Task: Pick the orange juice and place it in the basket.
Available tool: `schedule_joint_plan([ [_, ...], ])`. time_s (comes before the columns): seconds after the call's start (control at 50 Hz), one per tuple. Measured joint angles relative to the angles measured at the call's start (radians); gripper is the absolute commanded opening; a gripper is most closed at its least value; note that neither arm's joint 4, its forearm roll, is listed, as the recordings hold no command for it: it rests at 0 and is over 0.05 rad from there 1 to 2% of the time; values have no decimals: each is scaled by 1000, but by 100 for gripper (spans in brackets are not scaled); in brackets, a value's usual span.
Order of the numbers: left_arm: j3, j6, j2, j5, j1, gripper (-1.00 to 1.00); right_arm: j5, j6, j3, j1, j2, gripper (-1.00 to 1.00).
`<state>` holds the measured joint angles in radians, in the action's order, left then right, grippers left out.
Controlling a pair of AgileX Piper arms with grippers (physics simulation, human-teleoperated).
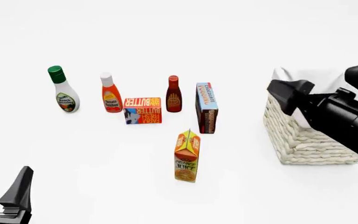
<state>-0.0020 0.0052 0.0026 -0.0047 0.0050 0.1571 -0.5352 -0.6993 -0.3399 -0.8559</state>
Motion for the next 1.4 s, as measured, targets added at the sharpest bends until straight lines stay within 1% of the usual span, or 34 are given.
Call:
schedule_joint_plan([
  [0.14, 0, 0, 0, 0, 0, 100, 29, -65, -49, -18, -62, 100],
  [0.28, 0, 0, 0, 0, 0, 100, 60, -111, -89, -32, -116, 100],
  [0.58, 0, 0, 0, 0, 0, 100, 145, -171, -195, -59, -206, 100],
  [0.7, 0, 0, 0, 0, 0, 100, 177, -188, -241, -63, -234, 100],
  [0.96, 0, 0, 0, 0, 0, 100, 248, -248, -325, -83, -287, 100],
  [1.4, 0, 0, 0, 0, 0, 100, 328, -315, -396, -153, -367, 100],
])
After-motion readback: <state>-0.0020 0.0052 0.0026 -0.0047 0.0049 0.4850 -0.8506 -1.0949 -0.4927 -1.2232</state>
